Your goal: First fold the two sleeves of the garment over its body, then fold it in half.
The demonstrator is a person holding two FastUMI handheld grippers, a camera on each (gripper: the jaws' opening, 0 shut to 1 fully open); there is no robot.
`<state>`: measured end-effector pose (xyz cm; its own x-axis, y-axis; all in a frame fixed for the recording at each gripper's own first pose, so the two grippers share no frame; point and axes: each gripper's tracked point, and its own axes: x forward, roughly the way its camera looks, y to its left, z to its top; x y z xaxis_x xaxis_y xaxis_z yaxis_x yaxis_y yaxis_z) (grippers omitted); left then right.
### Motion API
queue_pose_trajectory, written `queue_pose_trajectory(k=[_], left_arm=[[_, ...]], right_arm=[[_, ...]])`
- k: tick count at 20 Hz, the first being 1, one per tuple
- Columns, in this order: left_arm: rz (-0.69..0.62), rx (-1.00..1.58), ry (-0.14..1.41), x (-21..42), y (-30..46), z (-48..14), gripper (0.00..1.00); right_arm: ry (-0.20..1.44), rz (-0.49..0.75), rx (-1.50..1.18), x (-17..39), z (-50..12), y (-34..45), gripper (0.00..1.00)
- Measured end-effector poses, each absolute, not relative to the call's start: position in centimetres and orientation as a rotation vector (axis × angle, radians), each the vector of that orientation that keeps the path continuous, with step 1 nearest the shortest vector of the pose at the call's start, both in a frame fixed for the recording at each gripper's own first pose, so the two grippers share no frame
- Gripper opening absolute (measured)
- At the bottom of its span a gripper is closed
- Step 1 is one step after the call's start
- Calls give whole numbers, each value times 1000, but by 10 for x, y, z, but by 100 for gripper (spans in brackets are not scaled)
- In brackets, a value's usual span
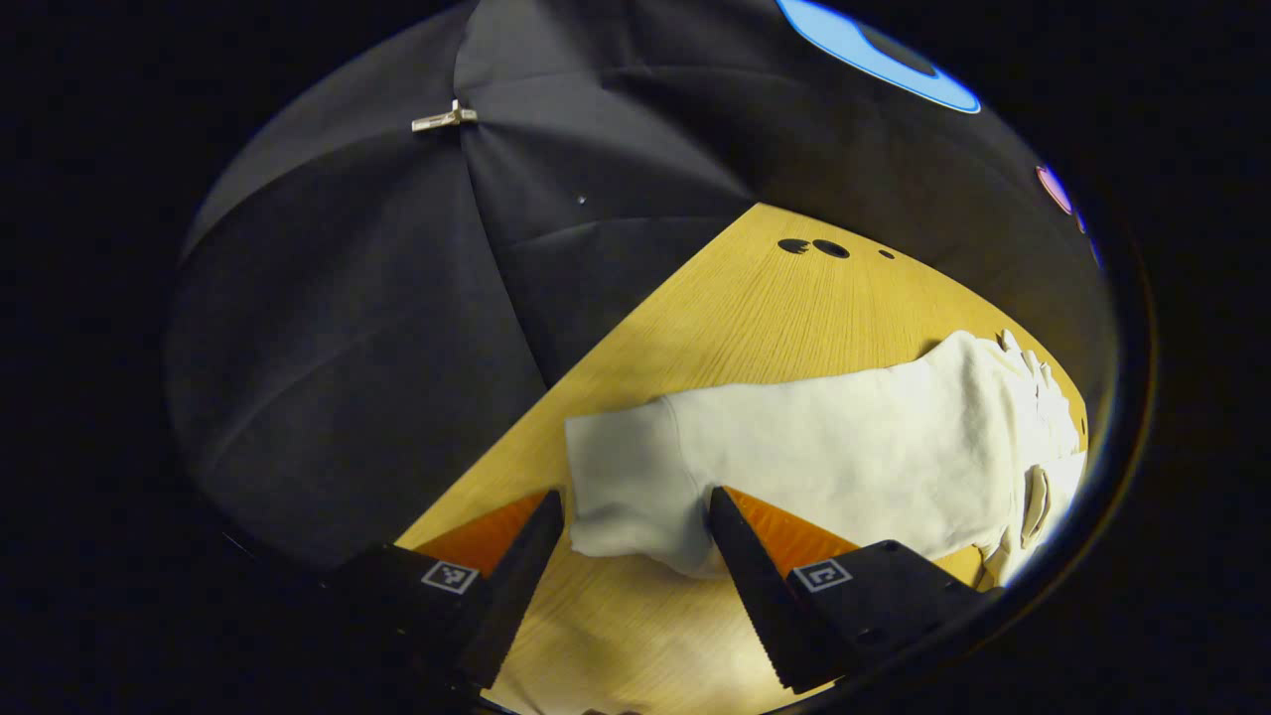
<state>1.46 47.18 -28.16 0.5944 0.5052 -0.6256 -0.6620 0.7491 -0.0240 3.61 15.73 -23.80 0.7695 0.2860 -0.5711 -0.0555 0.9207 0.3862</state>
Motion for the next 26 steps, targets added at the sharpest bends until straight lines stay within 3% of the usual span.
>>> queue_pose_trajectory(k=[3,4,8,15,21,26], left_arm=[[676,-259,647,19,467,-282,100],[652,-235,657,23,462,-281,93],[579,-193,658,36,454,-281,35],[565,-191,642,37,435,-265,18],[473,-134,468,60,370,-196,17],[351,-109,415,88,292,-161,17]], right_arm=[[671,201,363,37,-238,155,84],[669,206,365,37,-237,155,84],[667,217,371,37,-236,150,85],[665,221,383,34,-235,133,85],[665,207,401,34,-237,111,85],[658,189,429,38,-236,92,85]])
